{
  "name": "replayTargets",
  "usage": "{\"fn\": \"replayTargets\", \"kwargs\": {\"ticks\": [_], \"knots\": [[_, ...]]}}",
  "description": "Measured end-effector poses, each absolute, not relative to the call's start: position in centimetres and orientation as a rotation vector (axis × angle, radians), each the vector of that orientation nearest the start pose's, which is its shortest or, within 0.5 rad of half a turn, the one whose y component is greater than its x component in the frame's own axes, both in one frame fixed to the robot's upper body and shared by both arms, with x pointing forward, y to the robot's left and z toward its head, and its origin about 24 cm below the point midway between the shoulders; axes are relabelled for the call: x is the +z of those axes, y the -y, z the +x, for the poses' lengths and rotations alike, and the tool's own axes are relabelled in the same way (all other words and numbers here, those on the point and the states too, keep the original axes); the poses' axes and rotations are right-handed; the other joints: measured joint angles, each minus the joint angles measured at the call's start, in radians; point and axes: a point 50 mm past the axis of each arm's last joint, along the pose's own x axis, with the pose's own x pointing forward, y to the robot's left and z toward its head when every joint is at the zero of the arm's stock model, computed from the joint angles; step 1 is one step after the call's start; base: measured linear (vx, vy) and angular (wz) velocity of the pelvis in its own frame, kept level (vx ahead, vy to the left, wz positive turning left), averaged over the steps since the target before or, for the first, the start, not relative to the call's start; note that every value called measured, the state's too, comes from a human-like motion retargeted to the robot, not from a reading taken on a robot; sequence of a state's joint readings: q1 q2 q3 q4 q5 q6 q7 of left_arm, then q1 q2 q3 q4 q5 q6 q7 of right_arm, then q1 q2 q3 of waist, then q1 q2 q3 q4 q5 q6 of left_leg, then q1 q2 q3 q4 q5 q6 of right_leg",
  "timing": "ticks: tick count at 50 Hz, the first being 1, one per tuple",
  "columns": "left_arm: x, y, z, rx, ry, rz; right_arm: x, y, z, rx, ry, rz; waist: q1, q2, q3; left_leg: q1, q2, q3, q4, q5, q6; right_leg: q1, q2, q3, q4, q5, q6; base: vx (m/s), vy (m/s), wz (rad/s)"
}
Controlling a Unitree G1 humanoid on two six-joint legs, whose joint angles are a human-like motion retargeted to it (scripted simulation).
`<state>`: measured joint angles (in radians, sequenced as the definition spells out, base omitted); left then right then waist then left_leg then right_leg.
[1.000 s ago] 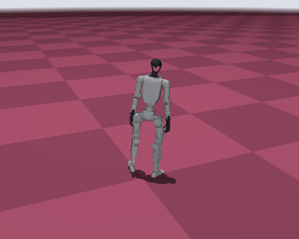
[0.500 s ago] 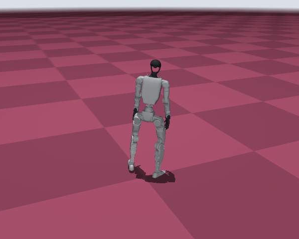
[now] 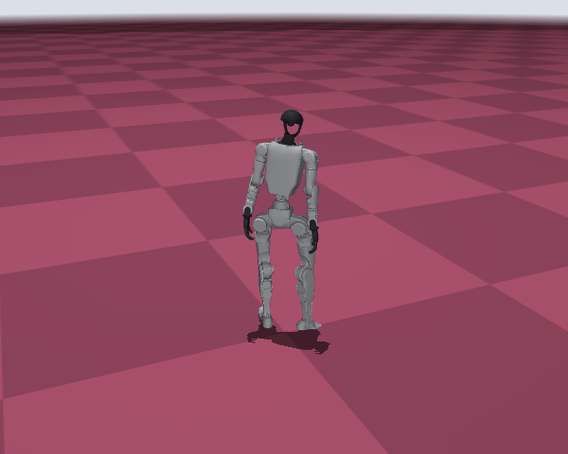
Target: Upper body actions
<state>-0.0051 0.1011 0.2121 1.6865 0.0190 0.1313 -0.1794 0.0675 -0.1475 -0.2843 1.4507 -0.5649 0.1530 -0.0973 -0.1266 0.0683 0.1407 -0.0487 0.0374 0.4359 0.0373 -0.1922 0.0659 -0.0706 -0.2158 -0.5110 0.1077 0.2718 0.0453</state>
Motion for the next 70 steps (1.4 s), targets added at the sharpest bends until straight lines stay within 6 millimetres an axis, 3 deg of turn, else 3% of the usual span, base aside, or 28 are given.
{"fn": "replayTargets", "kwargs": {"ticks": [2, 8, 15, 20, 25, 30, 37, 40, 45, 48, 53, 59, 65, 70], "knots": [[-17.6, -18.5, -1.6, 0.14, -1.749, -0.257, -17.4, 22.7, 1.1, 0.038, -1.606, -0.53, 0.016, -0.005, 0.014, -0.001, 0.015, 0.038, 0.004, 0.001, -0.005, -0.02, 0.036, 0.094, 0.056, -0.107, 0.019, -0.25, -0.03, -0.45], [-17.6, -19.9, 2.5, 0.222, -1.618, -0.242, -17.2, 22.6, 4.8, 0.262, -1.442, -0.762, 0.018, -0.012, 0.004, -0.033, 0.035, 0.016, 0.022, 0.005, -0.015, 0.008, 0.164, 0.176, 0.131, -0.288, -0.023, -0.12, -0.08, 0.0], [-17.5, -18.3, 7.7, 0.233, -1.371, -0.391, -16.9, 22.0, 7.7, 0.476, -1.352, -0.816, 0.023, -0.068, -0.031, -0.054, -0.033, -0.015, 0.017, 0.023, -0.022, 0.071, 0.229, 0.26, 0.032, -0.327, -0.068, -0.01, -0.1, 0.21], [-17.3, -16.7, 9.4, 0.199, -1.304, -0.443, -16.6, 21.7, 9.2, 0.482, -1.334, -0.752, 0.111, -0.088, -0.029, -0.053, -0.059, 0.037, 0.016, 0.032, -0.036, 0.079, 0.211, 0.281, -0.041, -0.313, -0.106, 0.05, -0.06, -0.59], [-17.4, -16.1, 9.2, 0.164, -1.328, -0.366, -16.3, 21.4, 10.9, 0.444, -1.297, -0.702, 0.138, -0.062, 0.012, -0.062, -0.041, 0.06, 0.027, 0.05, -0.054, 0.071, 0.218, 0.294, -0.046, -0.299, -0.125, -0.02, -0.09, -0.15], [-17.8, -16.8, 6.2, 0.134, -1.452, -0.236, -16.4, 21.4, 10.3, 0.462, -1.321, -0.706, 0.09, -0.032, 0.013, -0.074, -0.021, 0.071, 0.028, 0.078, -0.067, 0.079, 0.229, 0.252, -0.068, -0.291, -0.135, 0.07, -0.13, 0.38], [-18.1, -17.6, 1.7, 0.171, -1.616, -0.1, -17.3, 22.0, 5.6, 0.425, -1.483, -0.691, 0.105, -0.026, 0.036, -0.07, -0.005, 0.047, 0.055, 0.086, -0.091, 0.125, 0.243, 0.207, -0.123, -0.266, -0.157, 0.09, -0.15, 0.25], [-18.1, -17.4, 0.2, 0.208, -1.663, -0.138, -17.4, 22.6, 3.2, 0.407, -1.573, -0.699, 0.13, -0.028, 0.039, -0.086, 0.008, 0.043, 0.096, 0.074, -0.101, 0.125, 0.243, 0.199, -0.13, -0.26, -0.164, 0.07, -0.13, 0.1], [-18.1, -16.4, -0.6, 0.233, -1.666, -0.249, -17.0, 24.2, 1.8, 0.255, -1.555, -0.857, 0.152, -0.029, 0.067, -0.09, 0.024, 0.054, 0.17, 0.049, -0.127, 0.131, 0.237, 0.203, -0.137, -0.248, -0.175, 0.0, -0.02, 0.0], [-18.2, -15.7, -0.6, 0.212, -1.637, -0.301, -16.8, 24.8, 1.5, 0.199, -1.56, -0.861, 0.149, -0.03, 0.065, -0.091, 0.015, 0.028, 0.216, 0.015, -0.123, 0.126, 0.226, 0.203, -0.14, -0.244, -0.176, 0.0, 0.0, 0.0], [-18.2, -15.0, -0.3, 0.18, -1.604, -0.335, -16.8, 25.1, 2.0, 0.179, -1.586, -0.724, 0.163, -0.028, 0.045, -0.074, -0.023, -0.021, 0.261, -0.025, -0.129, 0.111, 0.214, 0.225, -0.14, -0.238, -0.174, 0.0, 0.04, -0.14], [-18.2, -15.6, 0.8, 0.151, -1.577, -0.256, -16.8, 24.8, 3.8, 0.087, -1.503, -0.635, 0.132, -0.007, -0.009, -0.009, -0.063, -0.065, 0.138, -0.053, -0.061, 0.103, 0.227, 0.206, -0.133, -0.25, -0.162, 0.0, 0.07, 0.14], [-18.1, -16.6, 3.7, 0.141, -1.49, -0.206, -17.0, 23.1, 6.0, 0.073, -1.408, -0.592, 0.104, -0.013, -0.038, 0.039, -0.1, -0.085, 0.022, -0.02, -0.021, 0.107, 0.226, 0.184, -0.11, -0.272, -0.147, -0.07, 0.05, 0.17], [-17.9, -17.1, 6.1, 0.159, -1.427, -0.205, -17.1, 21.6, 7.2, 0.184, -1.349, -0.582, 0.122, -0.038, -0.053, 0.054, -0.112, -0.076, -0.005, -0.015, -0.003, 0.083, 0.211, 0.196, -0.049, -0.303, -0.134, -0.1, 0.04, -0.13]]}}
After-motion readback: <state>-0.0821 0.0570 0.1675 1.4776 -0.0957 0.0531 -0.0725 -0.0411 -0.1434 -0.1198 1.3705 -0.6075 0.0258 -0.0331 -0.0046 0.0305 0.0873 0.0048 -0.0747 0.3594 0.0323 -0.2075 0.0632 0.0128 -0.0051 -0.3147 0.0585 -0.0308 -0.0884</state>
